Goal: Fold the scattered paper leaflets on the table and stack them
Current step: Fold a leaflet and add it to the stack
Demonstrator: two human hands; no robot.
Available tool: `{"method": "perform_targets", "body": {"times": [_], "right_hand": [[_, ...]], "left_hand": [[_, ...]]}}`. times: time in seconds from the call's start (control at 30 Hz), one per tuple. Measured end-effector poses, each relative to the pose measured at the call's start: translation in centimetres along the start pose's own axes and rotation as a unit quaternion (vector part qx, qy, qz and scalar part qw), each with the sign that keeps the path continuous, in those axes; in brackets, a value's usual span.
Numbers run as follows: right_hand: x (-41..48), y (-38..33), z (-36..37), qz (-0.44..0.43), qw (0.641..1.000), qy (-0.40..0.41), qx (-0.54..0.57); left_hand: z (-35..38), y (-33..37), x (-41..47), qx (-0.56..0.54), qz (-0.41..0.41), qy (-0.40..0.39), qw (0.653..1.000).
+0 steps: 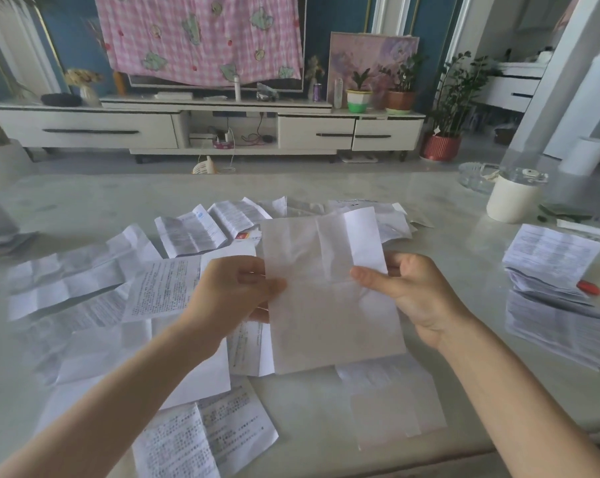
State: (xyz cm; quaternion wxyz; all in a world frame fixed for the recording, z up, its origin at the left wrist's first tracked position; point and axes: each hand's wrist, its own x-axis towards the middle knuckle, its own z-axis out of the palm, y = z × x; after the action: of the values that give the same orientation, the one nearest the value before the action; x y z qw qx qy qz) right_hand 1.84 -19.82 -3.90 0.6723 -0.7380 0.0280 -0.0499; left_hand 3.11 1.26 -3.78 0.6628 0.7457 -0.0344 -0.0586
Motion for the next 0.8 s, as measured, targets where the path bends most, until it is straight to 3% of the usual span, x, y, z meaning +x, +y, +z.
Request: {"method": "perform_targets", "body": {"times": [0.17,0.37,0.57,0.8], "right_hand": [[0.0,0.1,1.1,0.016,0.999,-0.014,0.047],[0.2,-0.2,1.1,0.068,0.997,-0.017,0.039],[0.0,-1.0,0.0,0.079,0.996,-0.006,0.047],[-0.7,-1.5,0.7,0.021,0.999,0.028,0.020]], "left_hand": [[-1.4,-0.2,-0.3,-0.057,-0.042,-0.074,0.995],[-1.7,-0.2,0.0,0.013,-0.012,-0.005,1.000],[-1.5,0.1,0.0,-0.010,-0.010,-0.019,1.000],[-1.6,-0.8,-0.9,0.009,-0.029,-0.060,0.998]]}}
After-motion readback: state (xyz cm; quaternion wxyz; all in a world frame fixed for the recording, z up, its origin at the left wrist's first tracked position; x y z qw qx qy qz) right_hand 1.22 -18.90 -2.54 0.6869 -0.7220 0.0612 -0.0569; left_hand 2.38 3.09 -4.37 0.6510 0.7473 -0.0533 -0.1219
